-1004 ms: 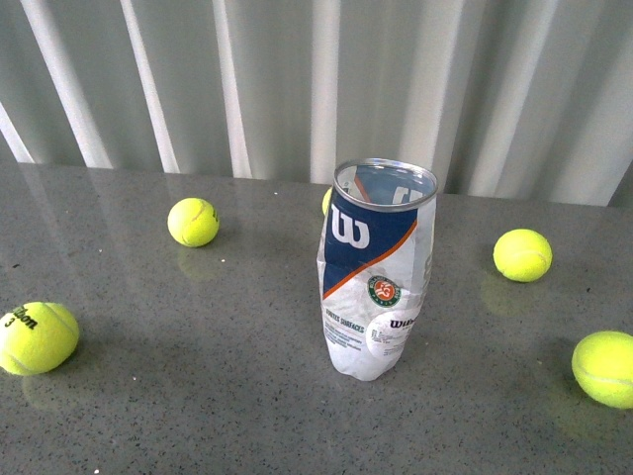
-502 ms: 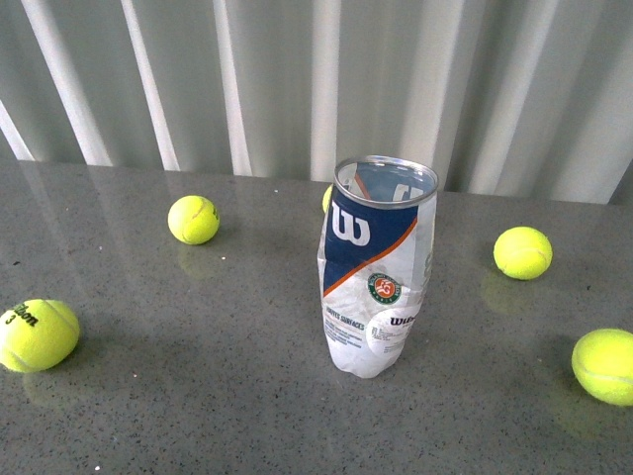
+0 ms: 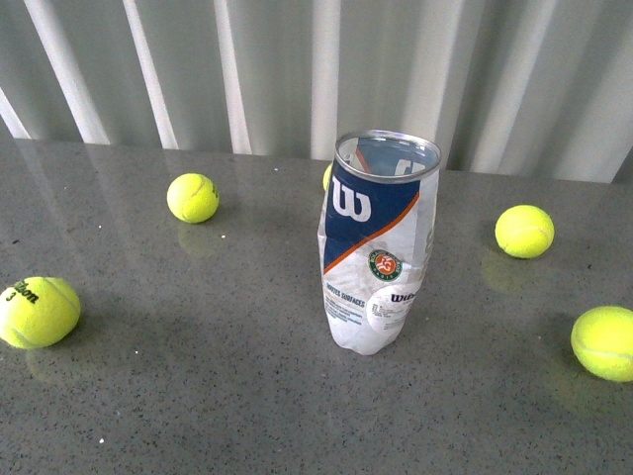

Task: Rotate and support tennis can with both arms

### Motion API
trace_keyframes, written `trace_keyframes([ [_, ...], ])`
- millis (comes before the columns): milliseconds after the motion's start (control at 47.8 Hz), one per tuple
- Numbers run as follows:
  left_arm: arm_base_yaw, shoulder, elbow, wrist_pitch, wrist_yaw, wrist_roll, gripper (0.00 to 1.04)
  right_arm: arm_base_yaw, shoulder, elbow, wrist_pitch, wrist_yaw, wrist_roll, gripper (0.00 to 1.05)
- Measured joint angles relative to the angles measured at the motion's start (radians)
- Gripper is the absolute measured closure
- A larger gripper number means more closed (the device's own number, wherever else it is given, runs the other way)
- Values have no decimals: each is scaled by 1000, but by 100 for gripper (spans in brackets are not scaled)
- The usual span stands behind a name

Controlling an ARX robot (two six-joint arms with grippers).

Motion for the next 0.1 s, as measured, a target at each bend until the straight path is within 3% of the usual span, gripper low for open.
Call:
trace_keyframes([
  [105, 0, 0, 0, 0, 0, 0, 7, 0, 0, 0, 0, 0, 0, 7],
])
